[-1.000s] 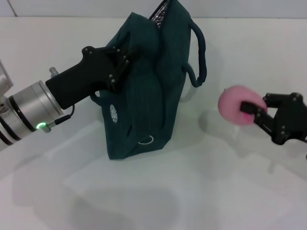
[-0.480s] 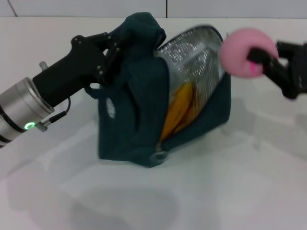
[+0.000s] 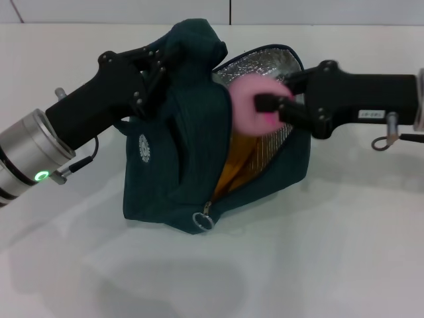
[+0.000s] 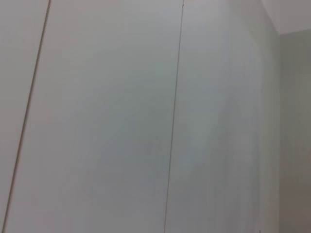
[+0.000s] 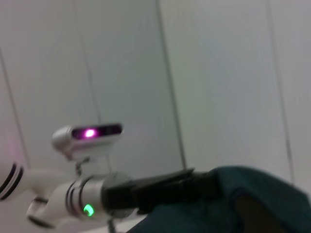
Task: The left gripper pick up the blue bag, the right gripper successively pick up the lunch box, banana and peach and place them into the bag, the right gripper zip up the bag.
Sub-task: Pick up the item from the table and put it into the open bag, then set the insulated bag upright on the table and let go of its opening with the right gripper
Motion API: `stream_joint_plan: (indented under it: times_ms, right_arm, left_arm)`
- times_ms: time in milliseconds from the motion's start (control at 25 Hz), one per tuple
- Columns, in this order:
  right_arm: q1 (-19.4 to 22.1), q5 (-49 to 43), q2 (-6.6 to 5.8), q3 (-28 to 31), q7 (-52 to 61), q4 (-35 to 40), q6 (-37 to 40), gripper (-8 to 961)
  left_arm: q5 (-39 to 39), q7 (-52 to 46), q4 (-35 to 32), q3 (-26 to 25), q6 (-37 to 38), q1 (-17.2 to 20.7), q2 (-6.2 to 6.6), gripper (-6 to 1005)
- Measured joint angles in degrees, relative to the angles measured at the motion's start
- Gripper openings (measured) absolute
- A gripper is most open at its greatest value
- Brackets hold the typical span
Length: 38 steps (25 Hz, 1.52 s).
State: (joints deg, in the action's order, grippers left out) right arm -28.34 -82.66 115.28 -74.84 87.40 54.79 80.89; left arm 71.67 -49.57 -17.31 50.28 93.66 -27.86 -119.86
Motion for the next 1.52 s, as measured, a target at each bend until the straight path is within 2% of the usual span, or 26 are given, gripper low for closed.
stream_joint_plan:
  times_ms: [200, 480, 760, 840, 1040, 1240, 1520]
  right_arm:
    - [-0.68, -2.8, 0.03, -3.08, 0.99, 2.03, -1.67, 130]
    - [-2.38, -7.13, 0.09, -6.11, 3.24, 2.89, -5.49, 282]
    - [-2.03, -6.01, 0.41, -5.84, 3.18, 3.0, -6.62, 420]
    - [-1.1, -3.98, 0.41, -5.73, 2.21, 3.09, -6.65, 460]
    - [1.99, 0.56, 0.2, -3.74, -1.39, 3.18, -5.51, 652]
    - [5.66, 0.63, -0.1, 0.83, -2.63, 3.48, -0.43, 644]
    - [13.48, -1.46, -0.31, 10.67, -4.54, 3.3, 8.37, 634]
  left_arm:
    - [-0.09, 0.0, 0.34, 0.0, -0.21, -0.16, 0.02, 41]
    - [-0.08, 0.0, 0.35, 0.0, -0.29, -0.4, 0.06, 41]
    - [-0.07, 0.0, 0.35, 0.08, -0.39, -0.53, 0.07, 41]
    - [-0.07, 0.0, 0.34, 0.09, -0.42, -0.53, 0.07, 41]
    - [-0.07, 0.01, 0.34, 0.09, -0.49, -0.49, 0.07, 41]
    - [-0.07, 0.09, 0.34, 0.08, -0.51, -0.27, 0.06, 41]
    - [-0.02, 0.32, 0.34, 0.08, -0.6, 0.0, 0.12, 42]
